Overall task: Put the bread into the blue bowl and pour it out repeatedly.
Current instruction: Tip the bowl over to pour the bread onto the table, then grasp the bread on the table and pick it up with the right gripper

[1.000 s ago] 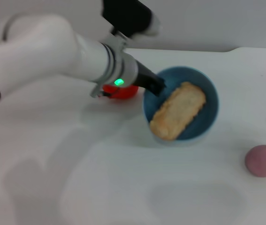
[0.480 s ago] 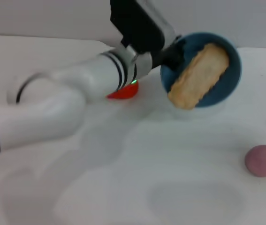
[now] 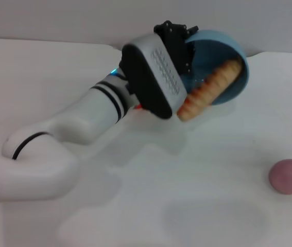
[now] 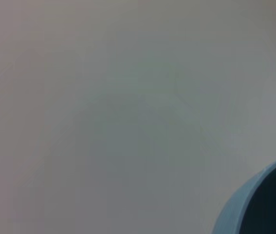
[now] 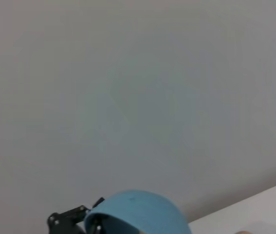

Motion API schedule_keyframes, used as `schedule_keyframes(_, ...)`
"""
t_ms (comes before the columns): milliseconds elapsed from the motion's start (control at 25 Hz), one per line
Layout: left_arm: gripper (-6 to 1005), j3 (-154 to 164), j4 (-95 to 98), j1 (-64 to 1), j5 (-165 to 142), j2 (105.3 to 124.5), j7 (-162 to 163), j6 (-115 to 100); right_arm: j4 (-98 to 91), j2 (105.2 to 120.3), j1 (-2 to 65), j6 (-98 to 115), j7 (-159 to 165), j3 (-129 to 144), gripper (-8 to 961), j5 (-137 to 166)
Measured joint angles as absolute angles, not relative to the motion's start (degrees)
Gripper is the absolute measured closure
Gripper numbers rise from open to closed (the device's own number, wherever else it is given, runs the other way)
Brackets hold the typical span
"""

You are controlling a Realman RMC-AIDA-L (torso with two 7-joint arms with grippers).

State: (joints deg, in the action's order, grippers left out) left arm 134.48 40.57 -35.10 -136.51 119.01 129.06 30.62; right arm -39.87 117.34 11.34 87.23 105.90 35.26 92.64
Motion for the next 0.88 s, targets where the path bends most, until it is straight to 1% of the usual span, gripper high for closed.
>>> schedule_keyframes(200, 988, 135.98, 39.47, -34.64, -136.48, 119.06, 122.01, 34.41, -38.52, 117.07, 11.58, 86.83, 105.9, 35.24, 593, 92.64)
schedule_keyframes(520, 989, 134.87, 39.46, -34.5, -132.2, 119.09, 122.02, 36.04, -37.88, 117.0, 12.02, 85.82, 104.93, 35.73, 592, 94.18)
schedule_keyframes(640, 990, 134.22, 40.18, -34.42, -127.57, 118.9, 122.07, 36.34, -38.08, 117.63, 12.32, 87.54, 97.28, 36.38, 592, 94.22)
schedule_keyframes(800, 991, 130.27, 43.85, -32.4, -122.41, 118.68, 122.86, 36.42, -38.24, 118.25, 13.66, 89.08, 89.55, 38.09, 592, 95.28)
schedule_keyframes(840, 991, 126.14, 47.88, -29.89, -120.75, 118.41, 124.05, 34.73, -38.27, 118.24, 14.33, 89.11, 89.23, 38.81, 592, 95.74)
schedule_keyframes(880, 991, 124.57, 49.41, -29.0, -120.4, 118.29, 124.49, 33.77, -38.35, 118.23, 14.89, 89.11, 89.07, 39.27, 592, 96.33)
